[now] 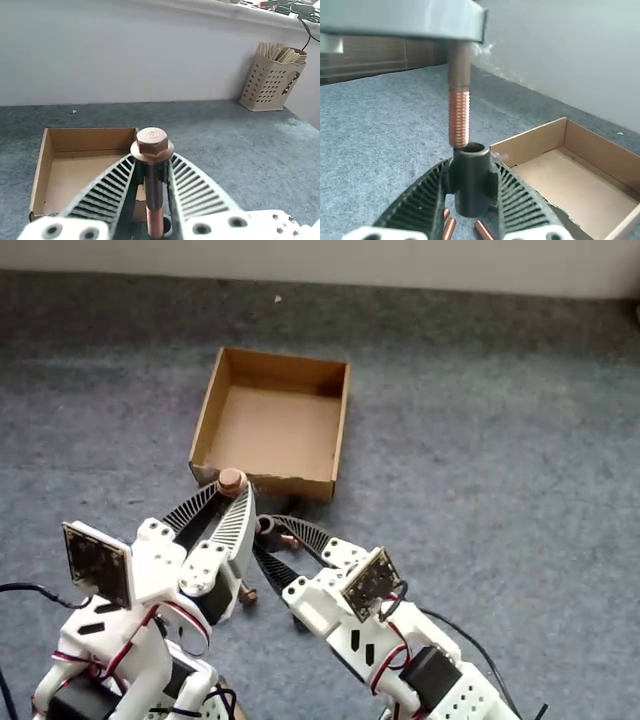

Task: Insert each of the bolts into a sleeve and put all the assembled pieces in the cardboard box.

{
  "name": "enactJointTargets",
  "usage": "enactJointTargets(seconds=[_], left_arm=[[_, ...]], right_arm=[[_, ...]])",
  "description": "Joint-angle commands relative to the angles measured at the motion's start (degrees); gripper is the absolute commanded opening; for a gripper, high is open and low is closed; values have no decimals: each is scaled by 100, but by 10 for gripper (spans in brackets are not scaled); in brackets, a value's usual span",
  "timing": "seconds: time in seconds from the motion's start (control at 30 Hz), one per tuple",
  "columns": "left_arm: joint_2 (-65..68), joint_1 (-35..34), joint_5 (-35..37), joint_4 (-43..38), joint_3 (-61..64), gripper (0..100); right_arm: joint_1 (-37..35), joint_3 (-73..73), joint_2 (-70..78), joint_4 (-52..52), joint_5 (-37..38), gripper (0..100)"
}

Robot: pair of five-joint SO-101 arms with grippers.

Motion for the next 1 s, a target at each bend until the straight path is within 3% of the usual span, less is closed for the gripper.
enactJointTargets(seconds=[0.0, 0.5, 0.7, 0.97], left_arm=[[-4, -40, -35, -343, 356, 7], [-13, 22, -9, -466, 321, 7], [-13, 699, 0, -457, 277, 7], [-13, 743, -9, -440, 286, 7]], right_arm=[[-233, 769, -92, -75, 53, 5], [-224, 787, -92, -66, 62, 5], [-233, 778, -92, -66, 62, 5], [-180, 769, -92, -66, 62, 5]])
